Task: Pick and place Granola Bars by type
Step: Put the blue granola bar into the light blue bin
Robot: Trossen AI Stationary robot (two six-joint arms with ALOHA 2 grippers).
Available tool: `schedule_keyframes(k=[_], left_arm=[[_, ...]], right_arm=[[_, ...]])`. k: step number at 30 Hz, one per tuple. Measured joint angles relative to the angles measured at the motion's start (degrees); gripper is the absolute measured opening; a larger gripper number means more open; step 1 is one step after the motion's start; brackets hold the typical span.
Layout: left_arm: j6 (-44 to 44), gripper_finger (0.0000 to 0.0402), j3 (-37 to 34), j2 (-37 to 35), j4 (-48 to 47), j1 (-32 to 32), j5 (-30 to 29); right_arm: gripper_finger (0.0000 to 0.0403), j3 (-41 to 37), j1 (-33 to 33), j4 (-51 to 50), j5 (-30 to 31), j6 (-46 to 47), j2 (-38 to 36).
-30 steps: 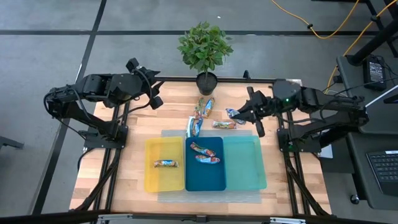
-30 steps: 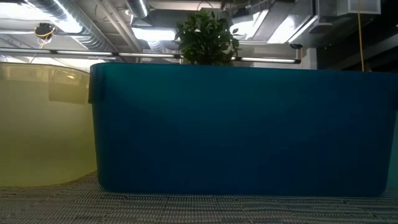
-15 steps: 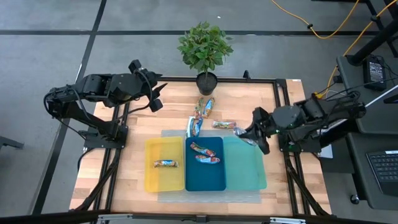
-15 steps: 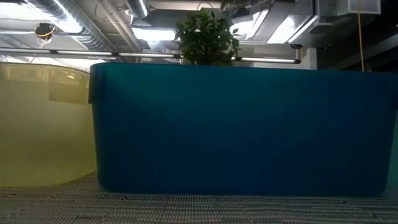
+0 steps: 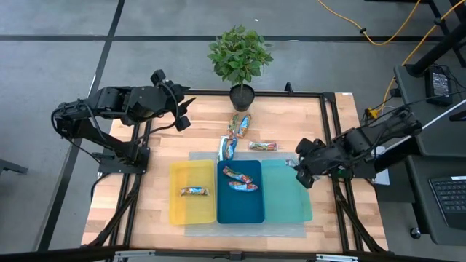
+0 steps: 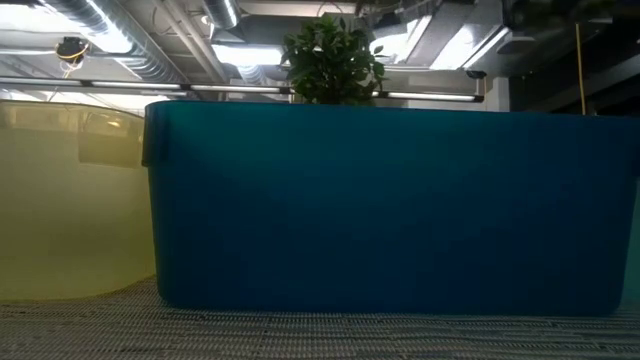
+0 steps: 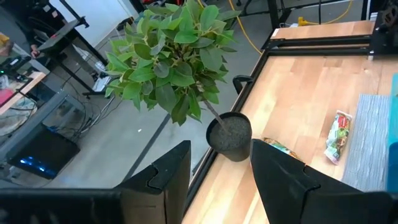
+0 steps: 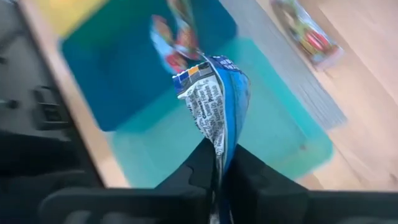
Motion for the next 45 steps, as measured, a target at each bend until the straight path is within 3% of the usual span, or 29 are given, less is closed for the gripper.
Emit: schedule_keyframes(k=[4,12,19,28,37,45], left_arm=[[0.00,0.0159,0.00,0.00,0.00,-0.02,0.00],[0.00,0.0159,0.00,0.00,0.00,-0.02,0.00],[-0.02,0.0159,0.00,0.00,0.00,-0.02,-0.02],[-1.14,0.0159,-0.02,0.00,0.02,0.00,-0.02],[-1.53,0.0159,-0.02,0.00,0.02,-0.02,-0.04],[-1.55,0.0159,-0.01,0.00,0.02,-0.01,-0.04]], right_arm=[[0.0047,-0.02,0.00,-2.53,-0.01,1.15,3.34],[0.0013,-1.54,0.00,-1.04,0.34,-1.95,8.93],[0.0029,-11.91,-0.18,12.37,0.38,-2.05,9.34],[0.0012,-24.34,-3.85,29.68,-2.62,-1.20,9.34],[0.0022,-29.88,-7.64,30.49,-8.25,-0.79,9.34],[0.0034,-29.99,-10.07,30.33,-8.67,-4.60,9.34]])
